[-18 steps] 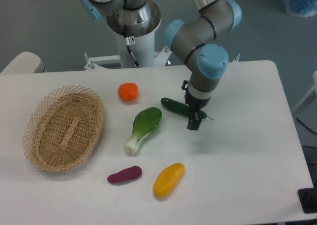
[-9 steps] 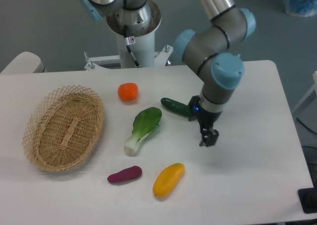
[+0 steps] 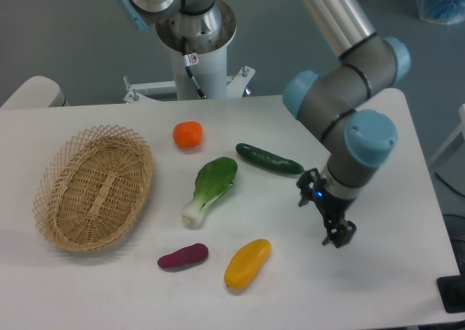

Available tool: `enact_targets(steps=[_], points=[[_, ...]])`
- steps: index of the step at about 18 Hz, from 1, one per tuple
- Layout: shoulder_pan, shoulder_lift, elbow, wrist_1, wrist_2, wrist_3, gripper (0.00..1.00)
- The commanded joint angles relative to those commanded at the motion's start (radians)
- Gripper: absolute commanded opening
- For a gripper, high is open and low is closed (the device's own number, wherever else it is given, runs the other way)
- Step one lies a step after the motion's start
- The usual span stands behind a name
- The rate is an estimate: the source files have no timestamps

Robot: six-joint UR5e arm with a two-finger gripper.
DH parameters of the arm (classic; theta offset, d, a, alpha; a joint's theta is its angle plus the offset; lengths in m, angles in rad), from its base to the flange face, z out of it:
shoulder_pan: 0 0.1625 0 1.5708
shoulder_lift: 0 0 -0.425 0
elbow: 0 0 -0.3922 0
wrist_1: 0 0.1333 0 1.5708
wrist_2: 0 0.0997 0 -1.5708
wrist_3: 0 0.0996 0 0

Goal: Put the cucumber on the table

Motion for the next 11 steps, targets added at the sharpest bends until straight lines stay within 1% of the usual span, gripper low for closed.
enact_targets(steps=[2,4,7,9,11], points=[[-0.020,-0.022,0.031,-0.003,0.015,-0.060,1.00],[-0.035,-0.037,0.049,-0.005,0.041,-0.150,1.00],[-0.072,-0.074,0.101,0.000,0.068,-0.218,1.00],[-0.075,-0.091,0.127,-0.005,0.077,-0.229,1.00],[-0.074,-0.097,0.131,-0.003,0.078,-0.232,1.00]])
